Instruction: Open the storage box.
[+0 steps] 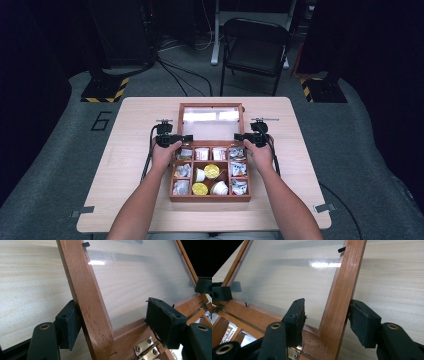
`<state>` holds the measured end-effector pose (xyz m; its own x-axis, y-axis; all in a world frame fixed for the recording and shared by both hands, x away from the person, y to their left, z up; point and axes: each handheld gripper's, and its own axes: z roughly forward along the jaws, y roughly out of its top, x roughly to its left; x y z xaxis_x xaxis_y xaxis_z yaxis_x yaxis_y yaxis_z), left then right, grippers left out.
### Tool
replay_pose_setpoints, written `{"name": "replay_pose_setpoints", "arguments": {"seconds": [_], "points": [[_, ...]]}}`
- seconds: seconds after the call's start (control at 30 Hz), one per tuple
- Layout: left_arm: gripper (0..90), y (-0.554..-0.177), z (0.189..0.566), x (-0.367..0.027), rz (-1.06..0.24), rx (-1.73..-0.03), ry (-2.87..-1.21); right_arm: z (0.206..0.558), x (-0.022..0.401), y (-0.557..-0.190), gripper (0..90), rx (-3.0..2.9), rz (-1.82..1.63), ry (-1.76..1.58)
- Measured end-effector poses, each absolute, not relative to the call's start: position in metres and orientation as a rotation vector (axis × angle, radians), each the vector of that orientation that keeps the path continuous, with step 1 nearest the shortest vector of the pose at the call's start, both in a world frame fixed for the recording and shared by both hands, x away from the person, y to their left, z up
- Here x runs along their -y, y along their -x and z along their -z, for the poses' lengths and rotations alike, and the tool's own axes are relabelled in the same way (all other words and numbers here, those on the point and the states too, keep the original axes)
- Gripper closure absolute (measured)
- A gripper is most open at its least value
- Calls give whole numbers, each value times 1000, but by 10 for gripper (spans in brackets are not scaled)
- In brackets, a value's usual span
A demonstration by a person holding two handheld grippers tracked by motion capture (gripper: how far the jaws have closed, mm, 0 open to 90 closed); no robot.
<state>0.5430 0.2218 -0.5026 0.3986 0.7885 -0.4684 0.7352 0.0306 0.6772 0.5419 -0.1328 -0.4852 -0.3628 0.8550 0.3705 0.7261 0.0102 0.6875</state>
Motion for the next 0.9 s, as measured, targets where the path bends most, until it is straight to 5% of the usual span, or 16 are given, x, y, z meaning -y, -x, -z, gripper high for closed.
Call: {"name": "replay_pose_setpoints", "arguments": {"seconds": [0.9], "points": [[278, -544, 506, -223, -44, -1401, -1704, 493, 137, -546, 459, -2103, -1316, -1844]]}}
